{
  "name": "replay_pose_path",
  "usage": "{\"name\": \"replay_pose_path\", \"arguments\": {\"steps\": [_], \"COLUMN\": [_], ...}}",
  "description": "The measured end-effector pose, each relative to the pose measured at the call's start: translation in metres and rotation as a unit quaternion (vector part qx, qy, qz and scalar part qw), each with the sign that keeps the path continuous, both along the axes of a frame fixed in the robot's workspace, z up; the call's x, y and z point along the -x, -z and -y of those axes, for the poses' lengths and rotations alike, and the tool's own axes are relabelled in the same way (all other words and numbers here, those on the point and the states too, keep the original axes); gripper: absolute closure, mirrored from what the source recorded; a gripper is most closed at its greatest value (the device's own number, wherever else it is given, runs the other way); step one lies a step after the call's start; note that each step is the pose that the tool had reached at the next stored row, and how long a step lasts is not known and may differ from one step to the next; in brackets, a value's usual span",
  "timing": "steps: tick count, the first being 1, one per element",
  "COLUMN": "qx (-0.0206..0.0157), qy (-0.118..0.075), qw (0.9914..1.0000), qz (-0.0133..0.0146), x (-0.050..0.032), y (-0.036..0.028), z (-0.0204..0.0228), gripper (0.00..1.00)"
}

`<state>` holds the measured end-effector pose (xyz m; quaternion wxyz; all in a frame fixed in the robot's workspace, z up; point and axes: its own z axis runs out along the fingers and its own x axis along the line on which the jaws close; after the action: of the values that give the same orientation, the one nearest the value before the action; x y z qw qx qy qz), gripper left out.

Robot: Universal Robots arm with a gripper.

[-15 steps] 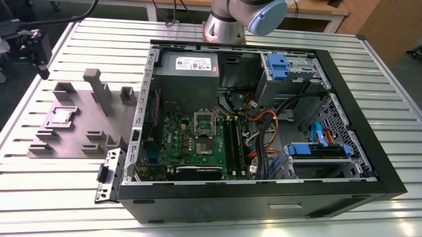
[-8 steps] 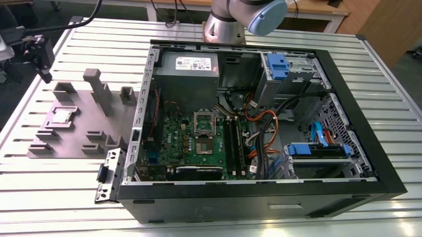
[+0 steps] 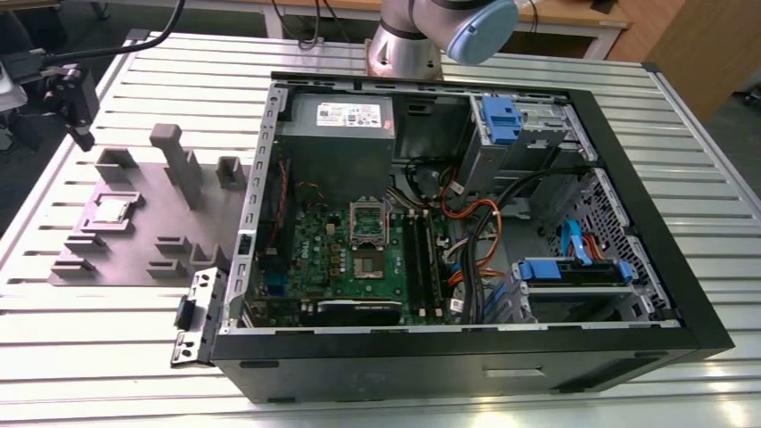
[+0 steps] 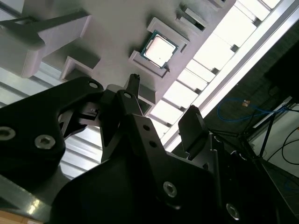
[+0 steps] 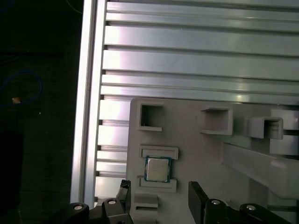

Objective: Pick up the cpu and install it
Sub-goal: 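Pick up the cpu and move it towards the insertion slot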

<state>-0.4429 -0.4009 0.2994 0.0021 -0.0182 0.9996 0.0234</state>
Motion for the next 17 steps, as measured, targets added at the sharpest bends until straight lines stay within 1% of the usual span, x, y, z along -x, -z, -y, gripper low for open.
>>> {"name": "replay_pose_path", "arguments": {"steps": [4,17], "qx": [0.0000,-0.0007], "qy": [0.000,0.000], "qw": [1.00000,1.00000], "qz": [0.0001,0.0001], "x": [0.0000,0.0000], "y": [0.0012,0.0101], "z": [0.0000,0.0000], "gripper": [0.40,0.40]}}
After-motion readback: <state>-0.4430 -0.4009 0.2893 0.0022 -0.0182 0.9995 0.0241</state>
